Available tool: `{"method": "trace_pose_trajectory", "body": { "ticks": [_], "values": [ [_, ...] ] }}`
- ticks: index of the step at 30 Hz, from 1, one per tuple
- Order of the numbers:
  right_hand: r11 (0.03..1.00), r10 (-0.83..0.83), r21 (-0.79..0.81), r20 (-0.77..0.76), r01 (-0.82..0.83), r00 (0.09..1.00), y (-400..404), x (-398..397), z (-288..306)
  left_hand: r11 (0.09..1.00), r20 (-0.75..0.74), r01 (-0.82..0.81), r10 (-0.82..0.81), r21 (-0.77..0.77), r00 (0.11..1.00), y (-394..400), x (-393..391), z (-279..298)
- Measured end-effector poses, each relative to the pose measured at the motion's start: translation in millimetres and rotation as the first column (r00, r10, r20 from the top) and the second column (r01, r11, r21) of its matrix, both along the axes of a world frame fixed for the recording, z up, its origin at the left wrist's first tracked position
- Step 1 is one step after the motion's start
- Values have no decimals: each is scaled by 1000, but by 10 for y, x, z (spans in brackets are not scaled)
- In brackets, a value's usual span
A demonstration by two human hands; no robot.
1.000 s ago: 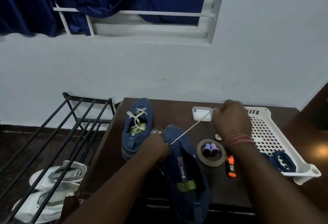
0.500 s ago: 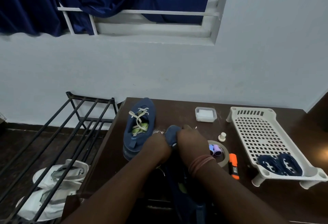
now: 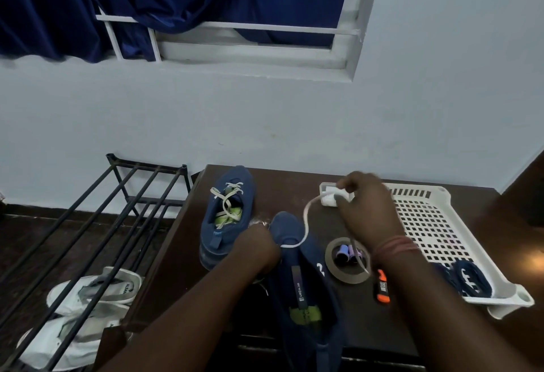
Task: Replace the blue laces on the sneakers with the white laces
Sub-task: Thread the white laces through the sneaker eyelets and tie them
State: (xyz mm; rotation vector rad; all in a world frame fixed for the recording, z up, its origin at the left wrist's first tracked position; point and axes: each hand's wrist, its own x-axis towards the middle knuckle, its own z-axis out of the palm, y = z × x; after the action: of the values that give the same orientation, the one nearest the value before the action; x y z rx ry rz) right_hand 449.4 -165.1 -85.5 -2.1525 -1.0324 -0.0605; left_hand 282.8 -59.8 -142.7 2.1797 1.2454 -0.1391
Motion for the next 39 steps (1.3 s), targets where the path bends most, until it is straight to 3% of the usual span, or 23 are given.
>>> {"method": "trace_pose_trajectory", "body": {
  "ticks": [4, 7, 15, 17, 20, 23, 26, 28, 30, 32, 34, 36, 39],
  "values": [
    [899, 291, -340, -14, -278, 957, 147, -272, -318, 999, 1, 21, -21, 28, 1000, -14, 6, 15],
    [762, 387, -576, 37, -297, 921, 225, -475, -497, 999, 2, -5, 5, 37, 1000, -6, 23, -6],
    [705, 436, -692, 252, -154, 864, 360, -472, -597, 999, -21, -50, 50, 18, 999, 26, 24, -13],
    [807, 335, -583, 326, -90, 884, 366, -436, -446, 997, -8, -68, 68, 48, 998, -5, 9, -1],
    [984, 96, -171, 254, -53, 962, 266, -325, -66, 994, -25, -96, 97, 49, 995, -28, -4, 26],
    [995, 70, 78, -90, -63, 993, 126, -285, 172, 1000, -93, 29, -29, 0, 995, -34, -11, 68],
    [993, 108, 90, -343, -82, 933, 111, -293, 210, 997, -140, 71, -74, -31, 987, -51, -28, 184],
    [988, 136, 129, -414, -90, 900, 131, -260, 241, 999, -97, 32, -33, -8, 995, -26, -69, 388],
    [968, 185, 240, -469, -77, 863, 131, -226, 303, 998, 69, 1, -5, 58, 998, 81, -121, 603],
    [933, 240, 357, -516, -48, 822, 113, -206, 386, 996, 375, -86, 88, -20, 923, 185, -228, 830],
    [883, 321, 470, -576, -17, 751, 84, -212, 501, 941, 651, -86, 292, -328, 700, 260, -353, 1019],
    [828, 411, 561, -615, 8, 673, 48, -223, 629, 844, 752, 29, 462, -536, 469, 346, -466, 1141],
    [759, 509, 651, -594, 0, 623, -10, -263, 824, 857, 828, 69, 469, -511, 308, 430, -565, 1280]
  ]
}}
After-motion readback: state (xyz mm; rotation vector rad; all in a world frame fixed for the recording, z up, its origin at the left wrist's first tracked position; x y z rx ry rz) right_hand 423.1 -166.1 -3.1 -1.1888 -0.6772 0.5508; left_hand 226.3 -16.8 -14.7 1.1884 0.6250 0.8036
